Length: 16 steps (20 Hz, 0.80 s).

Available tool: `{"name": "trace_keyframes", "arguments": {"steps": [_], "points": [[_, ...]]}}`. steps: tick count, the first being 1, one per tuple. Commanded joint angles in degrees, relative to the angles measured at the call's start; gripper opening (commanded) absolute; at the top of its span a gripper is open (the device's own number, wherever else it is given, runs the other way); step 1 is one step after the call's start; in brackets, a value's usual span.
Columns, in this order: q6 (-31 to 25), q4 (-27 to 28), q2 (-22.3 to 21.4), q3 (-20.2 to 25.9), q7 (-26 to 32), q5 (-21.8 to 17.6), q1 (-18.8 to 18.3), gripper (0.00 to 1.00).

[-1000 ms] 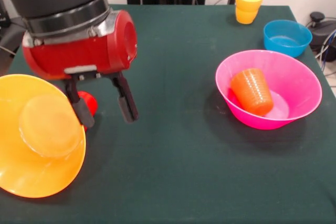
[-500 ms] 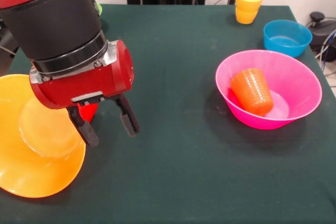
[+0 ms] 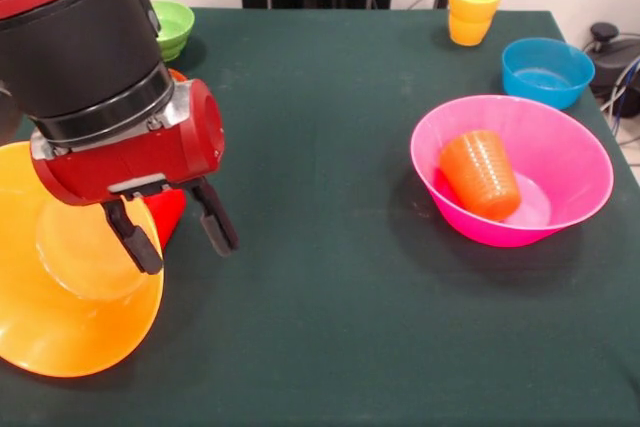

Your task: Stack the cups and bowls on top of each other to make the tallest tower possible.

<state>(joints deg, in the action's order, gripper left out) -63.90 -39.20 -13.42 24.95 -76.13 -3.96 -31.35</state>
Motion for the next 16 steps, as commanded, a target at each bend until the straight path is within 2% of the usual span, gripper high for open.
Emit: {"name": "trace_keyframes", "arguments": {"steps": [1, 5, 10, 16], "points": [[-1.07, -6.99, -3.62, 2.35, 15.41, -3.61, -0.25, 1.00], [-0.83, -9.64, -4.73, 1.93, 15.66, -4.05, -0.97, 1.00], [3.84, -17.86, -6.74, 1.53, 15.63, -5.06, -3.06, 1.00], [3.12, -20.00, -7.98, 0.69, 16.28, -8.01, -3.41, 1.00]]}}
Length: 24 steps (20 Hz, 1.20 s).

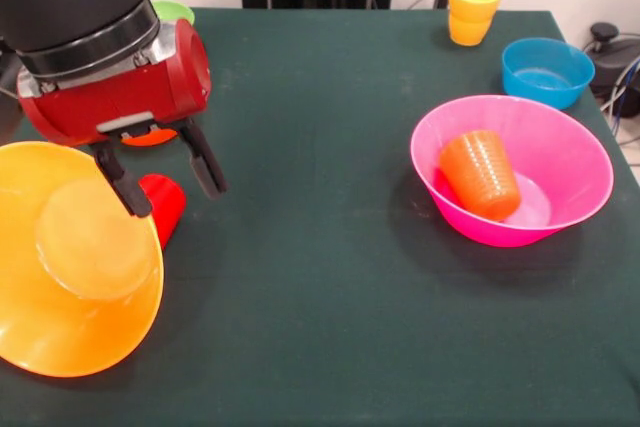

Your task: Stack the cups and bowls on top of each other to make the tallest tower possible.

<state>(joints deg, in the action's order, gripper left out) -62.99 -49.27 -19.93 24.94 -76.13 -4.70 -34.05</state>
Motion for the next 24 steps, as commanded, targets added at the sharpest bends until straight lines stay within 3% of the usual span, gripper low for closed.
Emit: {"name": "trace_keyframes", "arguments": {"steps": [1, 10, 24], "points": [[2.11, -9.77, -1.40, 0.73, 16.44, -7.76, -0.72, 1.00], [1.44, -8.01, 0.20, 2.51, 17.28, -10.74, -1.94, 1.00], [6.48, -11.43, 0.57, 3.64, 17.09, -13.44, -4.41, 1.00]]}}
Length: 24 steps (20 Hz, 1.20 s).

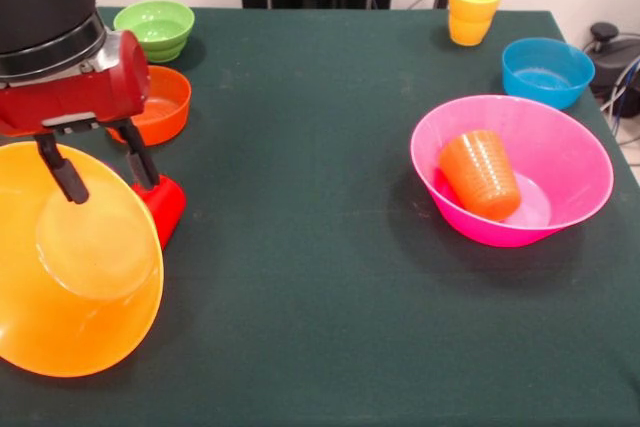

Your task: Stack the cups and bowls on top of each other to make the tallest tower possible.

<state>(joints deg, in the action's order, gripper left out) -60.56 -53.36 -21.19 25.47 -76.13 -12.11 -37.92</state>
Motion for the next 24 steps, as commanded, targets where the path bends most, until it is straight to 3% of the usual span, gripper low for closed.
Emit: {"name": "trace_keyframes", "arguments": {"steps": [1, 16, 24], "points": [[4.37, -7.52, 1.95, 3.01, 17.01, -6.28, -0.59, 1.00], [8.06, -14.55, 2.06, 2.75, 11.40, -7.90, -1.17, 1.00], [8.29, -15.22, 1.88, 2.86, 10.80, -7.99, -1.27, 1.00]]}}
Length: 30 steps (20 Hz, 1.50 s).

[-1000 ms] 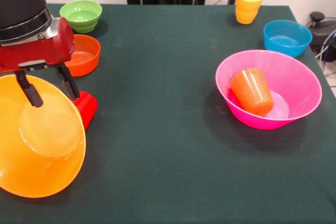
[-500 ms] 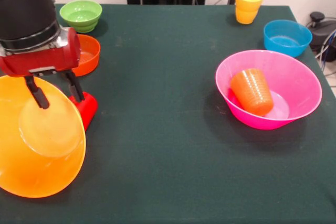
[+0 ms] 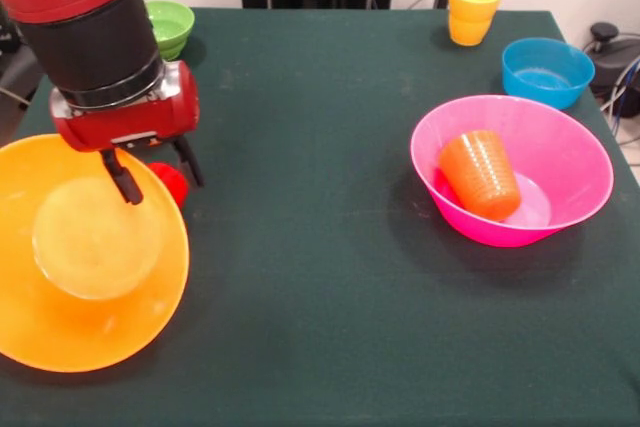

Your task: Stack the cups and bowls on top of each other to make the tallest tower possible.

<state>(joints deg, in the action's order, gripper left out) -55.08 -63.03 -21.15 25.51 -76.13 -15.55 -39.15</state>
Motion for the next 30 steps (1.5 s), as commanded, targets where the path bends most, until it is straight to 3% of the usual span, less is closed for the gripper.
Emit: {"name": "trace_keyframes", "arguments": {"steps": [1, 11, 21, 22, 30], "points": [[2.84, -5.27, 2.11, 2.86, 10.88, -4.62, -0.02, 1.00], [3.92, -4.72, 3.24, 3.17, 11.21, -5.34, -0.17, 1.00], [4.50, 0.50, 5.09, 3.35, 13.21, -7.88, 1.09, 1.00], [4.74, 0.78, 5.03, 3.27, 13.02, -8.37, 1.20, 0.00], [8.48, 1.38, 3.71, 3.12, 12.84, -11.36, 1.65, 0.00]]}}
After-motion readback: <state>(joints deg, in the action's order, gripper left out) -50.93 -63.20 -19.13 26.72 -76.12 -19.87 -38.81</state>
